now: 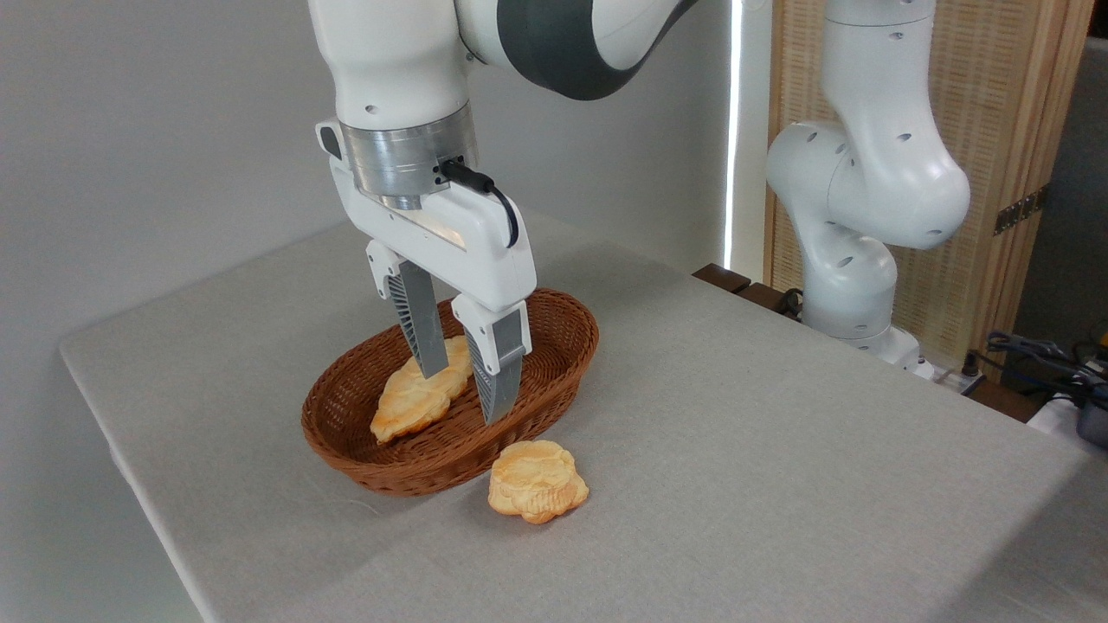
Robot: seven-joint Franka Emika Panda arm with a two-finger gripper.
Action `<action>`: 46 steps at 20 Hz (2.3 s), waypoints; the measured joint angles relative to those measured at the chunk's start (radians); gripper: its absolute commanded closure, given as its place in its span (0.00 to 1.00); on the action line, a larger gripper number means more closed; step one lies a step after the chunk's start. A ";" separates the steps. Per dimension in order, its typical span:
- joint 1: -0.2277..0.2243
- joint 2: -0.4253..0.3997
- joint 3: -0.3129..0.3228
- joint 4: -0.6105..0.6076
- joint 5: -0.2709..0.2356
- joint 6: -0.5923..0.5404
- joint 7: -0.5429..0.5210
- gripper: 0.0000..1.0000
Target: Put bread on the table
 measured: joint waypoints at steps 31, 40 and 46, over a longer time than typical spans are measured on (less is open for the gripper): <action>-0.030 -0.012 -0.053 -0.068 -0.002 -0.022 0.020 0.00; -0.096 -0.080 -0.065 -0.287 -0.160 0.192 -0.005 0.00; -0.164 -0.069 -0.065 -0.324 -0.184 0.279 -0.191 0.00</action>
